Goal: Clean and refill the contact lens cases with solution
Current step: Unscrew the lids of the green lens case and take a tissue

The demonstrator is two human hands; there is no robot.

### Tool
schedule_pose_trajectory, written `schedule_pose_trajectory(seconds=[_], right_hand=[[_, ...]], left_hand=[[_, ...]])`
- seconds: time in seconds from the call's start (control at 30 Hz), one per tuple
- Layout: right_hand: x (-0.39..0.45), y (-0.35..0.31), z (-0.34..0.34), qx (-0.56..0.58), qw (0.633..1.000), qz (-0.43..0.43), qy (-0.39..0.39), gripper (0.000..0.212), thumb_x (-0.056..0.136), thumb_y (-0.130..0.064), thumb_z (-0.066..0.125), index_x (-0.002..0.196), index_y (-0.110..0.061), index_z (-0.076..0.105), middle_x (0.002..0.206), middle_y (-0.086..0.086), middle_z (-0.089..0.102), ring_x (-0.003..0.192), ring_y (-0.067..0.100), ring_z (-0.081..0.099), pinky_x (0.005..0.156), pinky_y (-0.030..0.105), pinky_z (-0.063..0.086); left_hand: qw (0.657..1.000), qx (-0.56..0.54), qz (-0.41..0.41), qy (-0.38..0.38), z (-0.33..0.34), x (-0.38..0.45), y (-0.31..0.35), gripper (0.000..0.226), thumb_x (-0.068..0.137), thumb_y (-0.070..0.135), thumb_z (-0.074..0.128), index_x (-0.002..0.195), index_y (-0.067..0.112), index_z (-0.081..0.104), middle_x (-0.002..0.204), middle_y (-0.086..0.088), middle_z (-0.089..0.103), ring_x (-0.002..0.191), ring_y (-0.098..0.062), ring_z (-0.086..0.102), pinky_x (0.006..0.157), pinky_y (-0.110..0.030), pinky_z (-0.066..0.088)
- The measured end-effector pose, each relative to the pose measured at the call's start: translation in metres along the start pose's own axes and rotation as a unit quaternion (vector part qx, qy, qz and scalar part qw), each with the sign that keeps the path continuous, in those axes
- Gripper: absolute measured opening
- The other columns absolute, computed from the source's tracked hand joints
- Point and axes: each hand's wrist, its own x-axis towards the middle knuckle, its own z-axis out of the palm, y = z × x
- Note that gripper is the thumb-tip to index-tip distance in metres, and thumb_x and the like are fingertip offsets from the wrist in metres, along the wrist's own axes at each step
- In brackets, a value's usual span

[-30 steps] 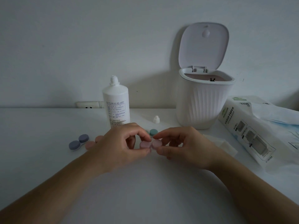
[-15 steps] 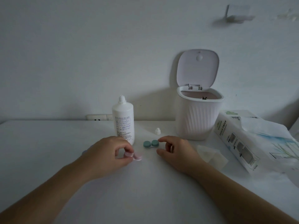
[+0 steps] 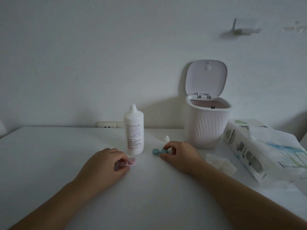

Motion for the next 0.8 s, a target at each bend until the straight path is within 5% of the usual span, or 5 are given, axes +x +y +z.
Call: schedule_pose_trajectory(seconds=[0.13,0.27,0.47,0.6,0.8], right_hand=[[-0.005,0.003,-0.004,0.046,0.999,-0.001,-0.016,0.015,0.075,-0.059,0.068,0.081,-0.047,0.061,0.065,-0.023,0.059,0.055,0.001,0.052,0.053,0.021,0.040],[-0.014,0.008,-0.007,0.090,0.995,-0.021,-0.025,0.020,0.071,-0.058,0.069,0.081,-0.041,0.065,0.063,-0.016,0.058,0.054,0.000,0.049,0.056,0.021,0.041],[-0.029,0.010,-0.015,0.159,0.986,-0.050,-0.028,0.020,0.072,-0.053,0.073,0.083,-0.036,0.068,0.065,-0.018,0.059,0.054,0.000,0.048,0.055,0.017,0.039],[-0.036,0.011,-0.023,0.198,0.977,-0.063,-0.051,0.013,0.081,-0.039,0.080,0.086,-0.033,0.070,0.065,-0.017,0.058,0.055,-0.002,0.047,0.054,0.015,0.038],[-0.040,0.008,-0.031,0.191,0.978,-0.060,-0.066,0.013,0.081,-0.032,0.081,0.089,-0.027,0.071,0.068,-0.010,0.060,0.059,0.000,0.050,0.057,0.018,0.042]], left_hand=[[1.000,0.006,-0.013,0.018,-0.001,0.001,0.003,0.016,0.085,0.046,0.075,0.077,0.033,0.067,0.076,0.019,0.058,0.076,-0.003,0.055,0.065,-0.024,0.042],[1.000,-0.005,0.002,0.022,-0.002,0.010,0.020,0.016,0.082,0.048,0.076,0.081,0.035,0.067,0.080,0.023,0.056,0.074,0.002,0.054,0.065,-0.026,0.046],[0.995,-0.068,0.046,-0.064,0.023,0.035,0.061,0.044,0.076,0.077,0.052,0.105,0.046,0.061,0.100,0.031,0.057,0.079,0.009,0.054,0.066,-0.021,0.041],[0.990,-0.085,0.060,-0.093,0.037,0.050,0.074,0.045,0.083,0.067,0.063,0.121,0.044,0.062,0.100,0.030,0.056,0.085,0.019,0.050,0.057,-0.012,0.032],[0.979,-0.161,0.060,-0.111,0.046,0.047,0.074,0.024,0.083,0.052,0.074,0.103,0.041,0.070,0.089,0.034,0.057,0.072,0.003,0.056,0.061,-0.011,0.039]])
